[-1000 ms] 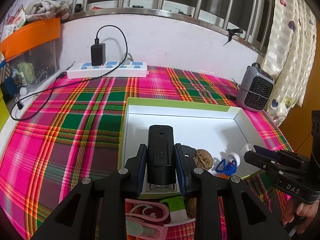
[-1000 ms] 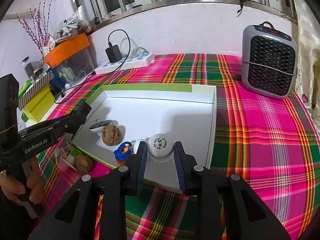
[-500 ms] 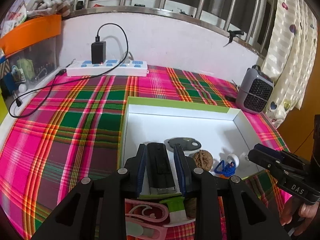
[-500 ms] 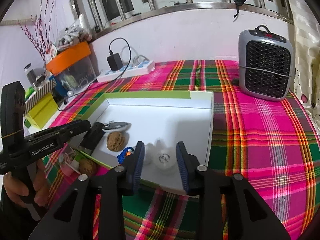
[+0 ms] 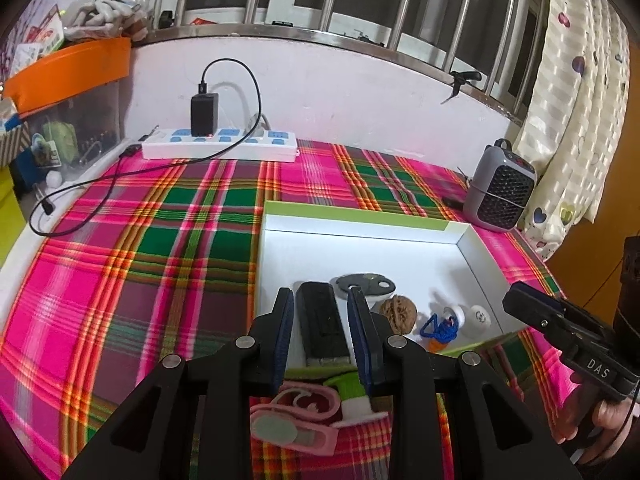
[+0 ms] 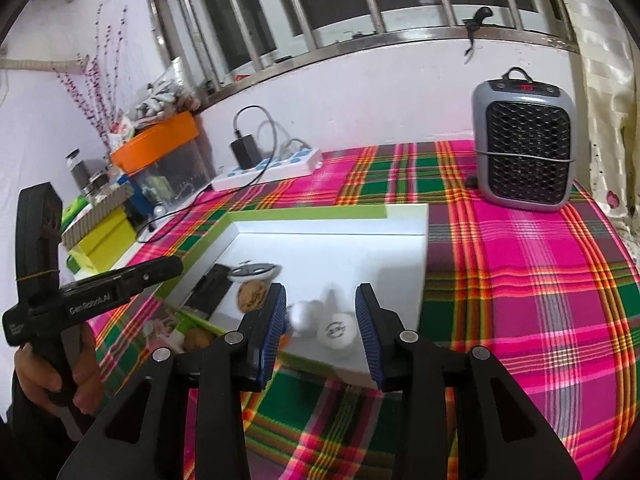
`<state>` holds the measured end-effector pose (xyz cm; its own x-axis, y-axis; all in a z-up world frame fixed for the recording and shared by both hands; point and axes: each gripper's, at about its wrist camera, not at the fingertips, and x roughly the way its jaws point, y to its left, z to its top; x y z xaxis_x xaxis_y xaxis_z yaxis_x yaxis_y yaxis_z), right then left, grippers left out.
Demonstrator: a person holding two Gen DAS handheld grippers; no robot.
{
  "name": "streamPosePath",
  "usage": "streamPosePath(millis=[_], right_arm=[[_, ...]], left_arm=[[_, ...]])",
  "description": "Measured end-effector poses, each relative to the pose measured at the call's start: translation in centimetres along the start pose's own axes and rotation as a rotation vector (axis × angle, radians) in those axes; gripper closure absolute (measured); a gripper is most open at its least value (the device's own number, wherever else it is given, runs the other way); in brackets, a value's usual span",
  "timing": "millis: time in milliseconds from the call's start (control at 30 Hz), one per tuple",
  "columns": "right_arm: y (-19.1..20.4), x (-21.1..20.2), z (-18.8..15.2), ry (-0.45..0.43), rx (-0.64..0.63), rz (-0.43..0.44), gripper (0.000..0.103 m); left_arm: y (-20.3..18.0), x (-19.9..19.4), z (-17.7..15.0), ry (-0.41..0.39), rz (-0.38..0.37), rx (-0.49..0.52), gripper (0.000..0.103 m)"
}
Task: Organize objects
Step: 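Carry the black device and white jar into the box and open both grippers, then grasp the pink clip with the left gripper while the right grasps the walnut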
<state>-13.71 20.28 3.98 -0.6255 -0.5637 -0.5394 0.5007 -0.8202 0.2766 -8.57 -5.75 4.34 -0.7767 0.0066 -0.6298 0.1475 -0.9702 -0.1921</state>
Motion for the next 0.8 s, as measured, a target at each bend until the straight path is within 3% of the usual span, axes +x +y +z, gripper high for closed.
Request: streamPosePath(millis=[333,800], right_arm=[[3.2,0.0,-0.9,0.026,-0.132,0.087,0.065],[3.4,-0.4,-1.2,0.028,-0.146,0.105,0.065]], left_arm=[[0.5,-1.7,-0.5,0.038,0.018,0.075,0.076],[0.8,-1.8,-2.2,0.14,-0.024,0.151,0.064]])
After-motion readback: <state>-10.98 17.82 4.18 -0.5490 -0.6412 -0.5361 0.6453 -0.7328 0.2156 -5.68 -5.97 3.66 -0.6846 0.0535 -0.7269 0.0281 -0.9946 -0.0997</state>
